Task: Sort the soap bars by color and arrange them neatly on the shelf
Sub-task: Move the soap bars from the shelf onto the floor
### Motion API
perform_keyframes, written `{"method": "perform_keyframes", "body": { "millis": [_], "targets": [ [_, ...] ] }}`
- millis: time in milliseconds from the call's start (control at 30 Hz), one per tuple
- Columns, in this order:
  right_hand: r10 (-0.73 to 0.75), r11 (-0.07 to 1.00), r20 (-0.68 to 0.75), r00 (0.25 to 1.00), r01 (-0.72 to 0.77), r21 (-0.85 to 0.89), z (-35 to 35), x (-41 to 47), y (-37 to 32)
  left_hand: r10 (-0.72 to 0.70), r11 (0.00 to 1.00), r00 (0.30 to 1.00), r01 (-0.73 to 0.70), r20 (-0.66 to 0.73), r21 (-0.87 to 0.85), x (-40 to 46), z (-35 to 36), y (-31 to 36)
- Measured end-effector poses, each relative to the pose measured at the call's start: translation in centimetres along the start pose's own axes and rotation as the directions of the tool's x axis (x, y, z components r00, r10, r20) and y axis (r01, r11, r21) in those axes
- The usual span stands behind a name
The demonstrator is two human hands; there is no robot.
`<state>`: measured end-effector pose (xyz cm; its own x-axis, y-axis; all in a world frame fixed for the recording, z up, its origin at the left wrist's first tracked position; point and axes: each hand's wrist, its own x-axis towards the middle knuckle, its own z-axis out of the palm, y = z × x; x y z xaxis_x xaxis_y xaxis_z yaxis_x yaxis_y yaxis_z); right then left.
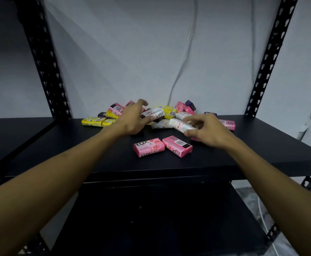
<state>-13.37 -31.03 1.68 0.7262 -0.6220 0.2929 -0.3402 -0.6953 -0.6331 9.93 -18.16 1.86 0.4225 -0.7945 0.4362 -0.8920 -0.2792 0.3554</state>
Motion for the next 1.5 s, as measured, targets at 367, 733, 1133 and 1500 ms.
{"method": "perform_keyframes", "body": {
  "millis": [367, 733, 1133, 1500],
  "targets": [
    [0.004, 0.992, 0.018, 1.0, -0.002, -0.126, 4.0, -5.1, -1.9, 0.019, 1.0, 0.98, -0.016, 0.197, -0.014, -8.8, -1.3, 2.2],
    [0.083, 0.984, 0.039, 0.996, -0.075, -0.163, 4.8, -4.6, -2.7, 0.008, 0.994, 0.96, 0.024, 0.279, -0.11, -8.3, -1.0, 2.4],
    [0.071, 0.995, 0.03, 0.997, -0.069, -0.071, 5.3, -7.2, -3.7, -0.139, 0.99, 0.942, 0.143, 0.305, 0.01, -9.7, -2.3, 4.2],
    [0.016, 0.983, -0.064, 0.998, -0.003, 0.185, 7.3, -20.4, -3.8, -0.172, 0.951, 0.98, 0.191, 0.099, -0.243, -24.0, -2.9, 5.2]
  ]
}}
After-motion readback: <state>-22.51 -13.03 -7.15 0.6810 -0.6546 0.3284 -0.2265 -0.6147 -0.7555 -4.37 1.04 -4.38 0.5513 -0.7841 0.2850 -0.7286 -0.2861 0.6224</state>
